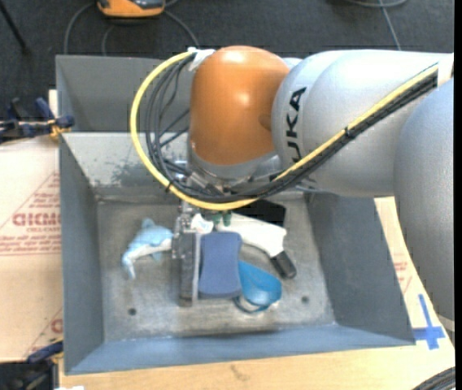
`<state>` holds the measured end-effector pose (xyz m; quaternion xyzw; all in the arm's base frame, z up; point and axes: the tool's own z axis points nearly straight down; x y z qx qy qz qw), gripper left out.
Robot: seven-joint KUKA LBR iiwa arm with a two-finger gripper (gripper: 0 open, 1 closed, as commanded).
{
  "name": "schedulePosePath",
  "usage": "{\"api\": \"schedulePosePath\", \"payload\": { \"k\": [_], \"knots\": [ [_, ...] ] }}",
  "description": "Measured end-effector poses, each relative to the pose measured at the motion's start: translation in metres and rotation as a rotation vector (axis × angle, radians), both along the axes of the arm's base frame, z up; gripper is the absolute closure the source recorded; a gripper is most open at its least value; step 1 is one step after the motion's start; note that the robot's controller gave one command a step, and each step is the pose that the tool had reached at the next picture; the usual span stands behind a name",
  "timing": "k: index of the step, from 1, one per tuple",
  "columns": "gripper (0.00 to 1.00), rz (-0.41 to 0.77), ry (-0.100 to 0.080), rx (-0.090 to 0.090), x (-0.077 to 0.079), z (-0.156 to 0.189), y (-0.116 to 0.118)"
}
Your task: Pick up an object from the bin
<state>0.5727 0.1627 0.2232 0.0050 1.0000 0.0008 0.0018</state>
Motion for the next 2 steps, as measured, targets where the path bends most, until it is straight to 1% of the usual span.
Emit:
{"api": "schedulePosePath", "payload": {
  "k": [1, 2],
  "knots": [
    [0.00, 0.000, 0.000, 0.000, 0.000, 0.000, 0.000],
    [0.00, 0.122, -0.007, 0.000, 0.013, -0.037, -0.008]
  ]
}}
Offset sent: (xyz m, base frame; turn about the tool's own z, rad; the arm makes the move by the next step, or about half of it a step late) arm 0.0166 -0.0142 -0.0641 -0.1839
